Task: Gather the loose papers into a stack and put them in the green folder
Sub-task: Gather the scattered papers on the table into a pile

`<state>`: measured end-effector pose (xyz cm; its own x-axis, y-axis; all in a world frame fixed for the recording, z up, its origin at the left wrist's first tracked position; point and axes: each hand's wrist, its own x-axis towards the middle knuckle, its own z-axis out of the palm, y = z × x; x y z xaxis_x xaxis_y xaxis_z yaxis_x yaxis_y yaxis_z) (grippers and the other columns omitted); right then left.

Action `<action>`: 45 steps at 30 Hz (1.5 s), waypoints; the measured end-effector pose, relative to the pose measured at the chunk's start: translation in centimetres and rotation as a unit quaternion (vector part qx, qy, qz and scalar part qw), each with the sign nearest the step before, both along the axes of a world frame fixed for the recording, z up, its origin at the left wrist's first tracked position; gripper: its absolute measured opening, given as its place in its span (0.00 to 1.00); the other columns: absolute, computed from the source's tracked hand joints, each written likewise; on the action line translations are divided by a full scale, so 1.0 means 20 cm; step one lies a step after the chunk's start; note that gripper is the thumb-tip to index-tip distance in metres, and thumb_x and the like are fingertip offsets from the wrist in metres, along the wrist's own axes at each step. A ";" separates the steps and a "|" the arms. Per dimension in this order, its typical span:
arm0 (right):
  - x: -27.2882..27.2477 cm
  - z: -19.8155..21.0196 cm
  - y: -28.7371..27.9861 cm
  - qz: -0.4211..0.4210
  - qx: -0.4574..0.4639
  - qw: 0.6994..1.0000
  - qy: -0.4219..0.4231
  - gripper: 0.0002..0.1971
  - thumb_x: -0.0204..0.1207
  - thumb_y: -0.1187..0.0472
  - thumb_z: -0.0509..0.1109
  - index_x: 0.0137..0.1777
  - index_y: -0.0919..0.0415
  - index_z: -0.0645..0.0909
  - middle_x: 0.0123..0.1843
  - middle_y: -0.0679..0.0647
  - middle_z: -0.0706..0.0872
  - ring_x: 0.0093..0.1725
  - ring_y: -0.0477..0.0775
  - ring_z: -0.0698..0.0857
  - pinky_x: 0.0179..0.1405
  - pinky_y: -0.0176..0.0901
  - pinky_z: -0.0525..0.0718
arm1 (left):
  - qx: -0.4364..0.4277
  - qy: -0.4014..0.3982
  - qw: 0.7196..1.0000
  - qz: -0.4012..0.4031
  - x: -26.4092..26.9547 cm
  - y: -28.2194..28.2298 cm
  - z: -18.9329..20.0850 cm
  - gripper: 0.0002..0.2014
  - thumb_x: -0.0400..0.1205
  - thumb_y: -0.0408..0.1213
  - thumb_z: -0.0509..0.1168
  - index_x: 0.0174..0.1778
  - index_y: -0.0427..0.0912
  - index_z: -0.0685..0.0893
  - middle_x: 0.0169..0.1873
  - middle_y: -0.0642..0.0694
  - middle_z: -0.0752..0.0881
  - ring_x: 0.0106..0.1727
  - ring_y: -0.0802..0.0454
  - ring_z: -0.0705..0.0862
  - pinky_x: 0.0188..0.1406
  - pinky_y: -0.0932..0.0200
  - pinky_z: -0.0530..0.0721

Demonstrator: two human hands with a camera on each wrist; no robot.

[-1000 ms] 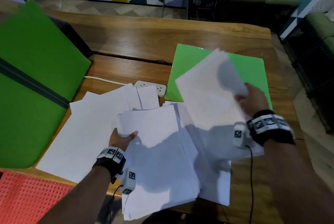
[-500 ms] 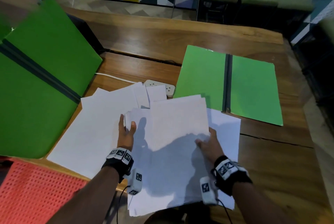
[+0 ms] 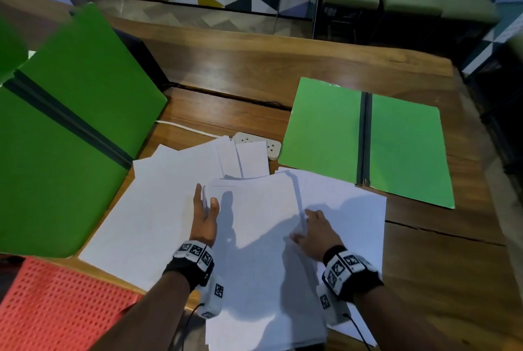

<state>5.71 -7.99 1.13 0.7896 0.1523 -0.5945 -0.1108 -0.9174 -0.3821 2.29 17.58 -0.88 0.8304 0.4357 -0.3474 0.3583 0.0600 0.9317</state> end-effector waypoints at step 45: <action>0.35 -0.06 -0.29 -0.269 -0.040 0.945 -0.183 0.27 0.80 0.47 0.62 0.77 0.57 0.68 0.79 0.60 0.64 0.76 0.63 0.67 0.74 0.56 0.69 | 0.041 0.086 0.992 -0.081 0.12 0.09 -0.10 0.33 0.67 0.44 0.81 0.68 0.45 0.79 0.58 0.49 0.87 0.59 0.49 0.84 0.63 0.50 0.80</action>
<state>12.67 -13.77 0.02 0.8947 -0.3634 -0.2598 -0.4433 -0.7940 -0.4159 4.77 19.38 -2.96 0.8233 0.3335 -0.4594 0.5113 -0.0843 0.8552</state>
